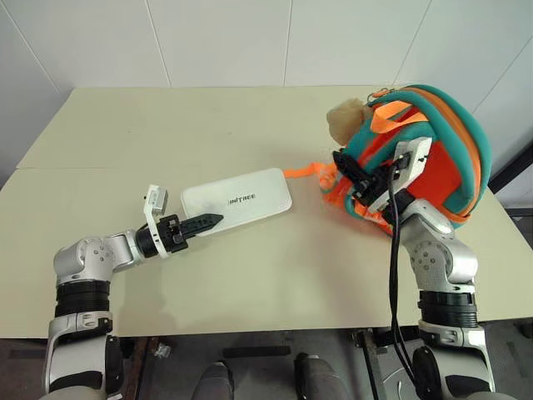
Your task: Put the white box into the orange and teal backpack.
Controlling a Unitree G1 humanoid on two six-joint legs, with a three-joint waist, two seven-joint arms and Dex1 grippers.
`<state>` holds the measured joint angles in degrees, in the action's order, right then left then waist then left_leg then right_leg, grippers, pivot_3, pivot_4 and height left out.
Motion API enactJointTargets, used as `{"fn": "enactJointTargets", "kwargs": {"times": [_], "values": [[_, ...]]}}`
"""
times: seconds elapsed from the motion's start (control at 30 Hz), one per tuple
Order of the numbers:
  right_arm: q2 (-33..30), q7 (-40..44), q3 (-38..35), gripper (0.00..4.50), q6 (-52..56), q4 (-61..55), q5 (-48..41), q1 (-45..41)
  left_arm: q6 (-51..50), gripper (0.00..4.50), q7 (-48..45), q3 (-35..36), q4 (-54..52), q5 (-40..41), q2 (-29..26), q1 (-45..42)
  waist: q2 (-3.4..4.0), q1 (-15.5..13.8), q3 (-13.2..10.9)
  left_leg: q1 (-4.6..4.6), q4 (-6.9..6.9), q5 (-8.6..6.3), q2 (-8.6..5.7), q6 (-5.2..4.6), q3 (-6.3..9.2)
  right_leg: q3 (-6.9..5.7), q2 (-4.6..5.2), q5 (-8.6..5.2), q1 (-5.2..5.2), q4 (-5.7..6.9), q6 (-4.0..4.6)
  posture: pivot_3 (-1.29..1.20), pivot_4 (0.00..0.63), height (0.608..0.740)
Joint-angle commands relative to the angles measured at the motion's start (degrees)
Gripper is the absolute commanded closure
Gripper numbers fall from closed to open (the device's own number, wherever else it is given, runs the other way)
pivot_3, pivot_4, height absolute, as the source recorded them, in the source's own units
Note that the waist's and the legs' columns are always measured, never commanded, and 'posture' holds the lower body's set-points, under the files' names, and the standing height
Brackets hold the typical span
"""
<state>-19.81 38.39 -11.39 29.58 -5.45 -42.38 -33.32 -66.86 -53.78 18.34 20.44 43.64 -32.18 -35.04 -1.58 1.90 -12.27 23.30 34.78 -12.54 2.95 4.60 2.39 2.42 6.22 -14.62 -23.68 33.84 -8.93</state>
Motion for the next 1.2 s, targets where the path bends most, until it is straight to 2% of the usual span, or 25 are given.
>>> {"fn": "enactJointTargets", "kwargs": {"times": [0.03,0.1,0.23,0.47,0.6,0.77,0.93,1.2], "values": [[-1.5,4.9,-1.6,4.48,9.8,-6.3,-14.5,-0.6,2.7,3.10,0.3,3.3,-3.3,1.6,-1.2,1.4,0.00,0.0,0.0,0.00,-0.01,0.00,0.00,0.00,0.00,0.00,0.00,-0.01,0.00,0.00,0.01,0.00,0.150,0.740],[-2.8,6.0,-2.1,4.48,15.4,-7.2,-21.0,-1.2,3.4,3.10,0.9,4.7,-3.7,1.9,-1.3,2.1,0.00,0.0,0.0,-0.01,-0.04,0.00,0.01,0.00,0.00,0.00,0.00,-0.01,-0.01,-0.01,0.02,0.00,0.150,0.740],[-10.3,14.0,1.7,4.48,28.2,-9.3,-30.7,-3.9,3.0,3.10,4.4,15.0,-5.7,6.0,-3.4,5.2,0.01,0.3,0.0,-0.01,-0.09,-0.01,0.02,0.01,-0.01,-0.01,0.01,-0.05,-0.04,-0.03,0.09,0.00,0.150,0.740],[-19.4,23.1,3.4,4.48,39.4,-7.9,-37.8,-8.0,6.1,3.10,6.5,22.2,-12.8,9.1,-5.8,10.9,0.00,-0.1,0.0,-0.02,-0.14,-0.11,0.21,0.16,0.01,-0.06,-0.15,-0.17,-0.09,-0.06,0.30,0.00,0.150,0.740],[-26.2,32.2,7.3,4.48,41.6,-5.0,-32.2,-7.8,6.5,3.10,6.3,23.5,-20.4,12.7,-5.9,13.7,-0.06,-0.7,0.0,0.09,-0.05,-0.20,0.21,0.21,0.01,-0.09,-0.15,-0.31,-0.09,-0.22,0.55,0.00,0.150,0.740],[-30.9,41.6,13.4,4.48,34.0,2.3,-18.9,-7.7,7.1,3.10,5.2,22.2,-30.0,15.4,-7.4,17.7,-0.07,-0.3,0.0,0.14,0.28,-0.42,0.22,0.17,-0.04,-0.04,-0.16,-0.39,-0.02,-0.31,0.70,0.00,0.150,0.740],[-31.1,45.1,15.8,4.48,30.7,4.7,-12.9,-7.8,8.6,3.10,0.1,18.0,-36.1,15.9,-11.1,20.5,-0.05,-0.2,0.0,0.12,0.30,-0.44,0.40,0.21,-0.05,-0.02,-0.36,-0.40,-0.04,-0.29,0.73,0.00,0.150,0.740],[-28.7,44.6,15.6,4.48,30.5,2.8,-11.2,-6.9,16.7,3.10,-6.9,12.1,-33.0,11.0,-14.9,20.3,-0.05,-0.3,0.0,0.10,0.31,-0.48,0.61,0.28,-0.05,-0.02,-0.60,-0.69,-0.06,-0.26,1.25,0.00,0.150,0.740]]}}
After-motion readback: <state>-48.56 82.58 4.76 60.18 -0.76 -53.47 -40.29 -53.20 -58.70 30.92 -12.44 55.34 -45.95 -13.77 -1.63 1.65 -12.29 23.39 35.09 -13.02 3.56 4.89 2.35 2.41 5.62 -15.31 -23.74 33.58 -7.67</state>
